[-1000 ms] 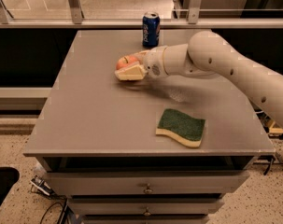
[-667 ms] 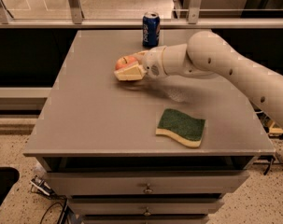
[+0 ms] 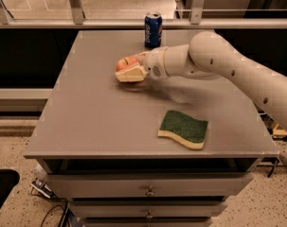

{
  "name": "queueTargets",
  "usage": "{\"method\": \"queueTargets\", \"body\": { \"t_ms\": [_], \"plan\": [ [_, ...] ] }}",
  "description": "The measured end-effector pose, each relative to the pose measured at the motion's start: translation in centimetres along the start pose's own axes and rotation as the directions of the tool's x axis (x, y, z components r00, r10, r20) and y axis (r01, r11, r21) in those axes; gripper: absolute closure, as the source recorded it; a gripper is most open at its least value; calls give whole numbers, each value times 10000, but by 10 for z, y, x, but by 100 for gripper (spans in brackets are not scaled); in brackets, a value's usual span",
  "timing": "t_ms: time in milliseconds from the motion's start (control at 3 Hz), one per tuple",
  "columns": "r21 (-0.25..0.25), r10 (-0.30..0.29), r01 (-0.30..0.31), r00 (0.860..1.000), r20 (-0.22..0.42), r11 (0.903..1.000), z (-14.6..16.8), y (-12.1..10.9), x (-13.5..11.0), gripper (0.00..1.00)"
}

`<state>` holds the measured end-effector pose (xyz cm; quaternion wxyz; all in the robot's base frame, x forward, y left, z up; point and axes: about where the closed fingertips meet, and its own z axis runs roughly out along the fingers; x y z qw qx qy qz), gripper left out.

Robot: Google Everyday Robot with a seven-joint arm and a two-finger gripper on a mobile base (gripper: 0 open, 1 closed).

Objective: Pick apple

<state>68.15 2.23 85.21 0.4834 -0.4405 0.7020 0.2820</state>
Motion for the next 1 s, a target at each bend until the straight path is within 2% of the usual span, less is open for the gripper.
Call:
{"method": "queueTargets", "body": {
  "t_ms": [333, 667, 1000],
  "plan": [
    [15, -530, 529, 9985, 120, 9986, -18, 3, -27, 100],
    [5, -1403, 1405, 9883, 605, 9901, -58, 12, -74, 100],
    [-214, -2079, 2138, 9653, 1584, 9766, -86, 20, -109, 100]
  ]
}}
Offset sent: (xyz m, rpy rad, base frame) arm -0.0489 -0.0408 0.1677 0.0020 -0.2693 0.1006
